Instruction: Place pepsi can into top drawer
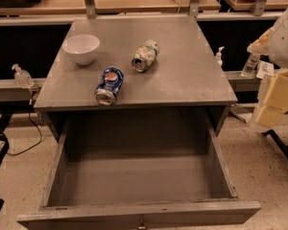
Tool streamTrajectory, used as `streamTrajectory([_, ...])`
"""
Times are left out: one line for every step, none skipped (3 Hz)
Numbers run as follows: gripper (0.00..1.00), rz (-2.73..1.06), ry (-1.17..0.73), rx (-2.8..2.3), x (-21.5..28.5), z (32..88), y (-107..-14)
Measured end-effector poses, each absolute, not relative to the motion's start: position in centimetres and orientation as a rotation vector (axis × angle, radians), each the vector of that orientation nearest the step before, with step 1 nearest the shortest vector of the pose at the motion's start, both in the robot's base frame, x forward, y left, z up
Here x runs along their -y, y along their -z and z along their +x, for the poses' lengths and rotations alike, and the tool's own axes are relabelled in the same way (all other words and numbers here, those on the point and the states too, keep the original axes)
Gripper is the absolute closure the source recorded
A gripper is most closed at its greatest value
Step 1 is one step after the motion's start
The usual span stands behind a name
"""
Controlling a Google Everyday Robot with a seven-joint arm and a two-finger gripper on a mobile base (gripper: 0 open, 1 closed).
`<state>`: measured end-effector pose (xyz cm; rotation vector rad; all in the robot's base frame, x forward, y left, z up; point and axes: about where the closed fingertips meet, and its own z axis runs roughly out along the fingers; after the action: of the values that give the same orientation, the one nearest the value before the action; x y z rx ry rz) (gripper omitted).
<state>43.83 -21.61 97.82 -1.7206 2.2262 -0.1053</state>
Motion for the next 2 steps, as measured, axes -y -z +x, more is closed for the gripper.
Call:
streamTrajectory([0.0, -1.72, 0.105, -2.226, 21.6, 43.8, -97.8])
streamTrajectory([0.0, -1.835, 0.104, -2.161, 20.1, 44.3, -97.1])
